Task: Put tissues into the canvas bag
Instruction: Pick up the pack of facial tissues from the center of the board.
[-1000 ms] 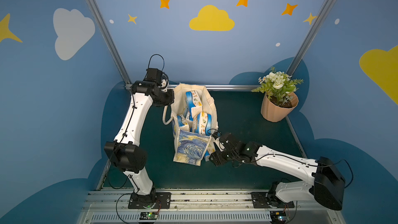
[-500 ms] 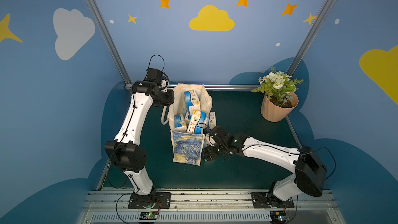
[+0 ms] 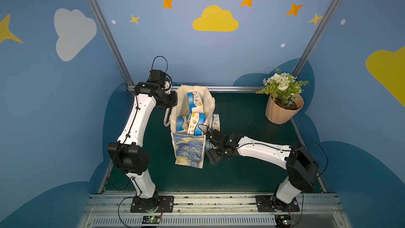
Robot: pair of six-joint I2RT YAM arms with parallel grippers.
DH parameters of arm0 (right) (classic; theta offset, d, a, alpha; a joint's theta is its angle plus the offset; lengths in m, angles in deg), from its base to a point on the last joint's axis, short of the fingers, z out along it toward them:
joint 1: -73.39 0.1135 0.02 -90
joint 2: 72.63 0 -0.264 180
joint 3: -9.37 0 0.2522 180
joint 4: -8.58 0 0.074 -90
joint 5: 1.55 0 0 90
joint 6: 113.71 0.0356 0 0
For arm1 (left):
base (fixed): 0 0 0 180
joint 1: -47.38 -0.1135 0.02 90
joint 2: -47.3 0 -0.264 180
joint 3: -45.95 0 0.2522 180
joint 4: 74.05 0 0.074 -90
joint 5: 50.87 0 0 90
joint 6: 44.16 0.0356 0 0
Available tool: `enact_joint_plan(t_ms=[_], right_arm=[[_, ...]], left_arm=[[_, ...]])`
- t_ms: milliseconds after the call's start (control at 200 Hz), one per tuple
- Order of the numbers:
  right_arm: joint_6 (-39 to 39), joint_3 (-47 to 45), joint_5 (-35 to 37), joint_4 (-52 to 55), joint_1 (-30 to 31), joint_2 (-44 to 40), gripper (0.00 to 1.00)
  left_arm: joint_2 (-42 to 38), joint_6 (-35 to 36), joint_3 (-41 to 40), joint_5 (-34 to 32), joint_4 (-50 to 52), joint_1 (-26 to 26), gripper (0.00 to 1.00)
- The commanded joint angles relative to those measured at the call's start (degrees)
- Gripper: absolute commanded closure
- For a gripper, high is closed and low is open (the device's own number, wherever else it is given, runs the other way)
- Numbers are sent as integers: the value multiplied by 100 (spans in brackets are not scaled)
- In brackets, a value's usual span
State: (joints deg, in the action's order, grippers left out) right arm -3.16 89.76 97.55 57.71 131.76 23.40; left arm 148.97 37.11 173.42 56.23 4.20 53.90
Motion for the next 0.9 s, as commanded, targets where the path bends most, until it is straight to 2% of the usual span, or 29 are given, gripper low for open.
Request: enact_joint_plan(t_ms=[0,165,300,561,611,696,746,846,896], right_arm=[[98,52,317,235,8,15,12],[159,206,376,240,-18,166,12],[-27,182,-80,-200,-3,146,12],[-28,332,127,-115,-85,377,14],[5,333,134,-71,-99,398,21],[122,245,216,11,-106,351,44],[203,128,275,44,-120,239,48],[348,-136,367,154,-141,-122,66],[429,-253,427,283,-155,-382,68]], left_arm=[[116,-14,119,38,-17,31,96],[90,-22,104,22,-15,28,96],[90,-19,117,11,2,51,96],[169,-3,230,4,64,103,96],[169,11,232,-9,73,117,96],[169,3,245,-33,75,121,96],[171,13,248,-40,73,121,96],[169,17,274,-40,73,121,96],[178,18,290,-40,81,122,96]])
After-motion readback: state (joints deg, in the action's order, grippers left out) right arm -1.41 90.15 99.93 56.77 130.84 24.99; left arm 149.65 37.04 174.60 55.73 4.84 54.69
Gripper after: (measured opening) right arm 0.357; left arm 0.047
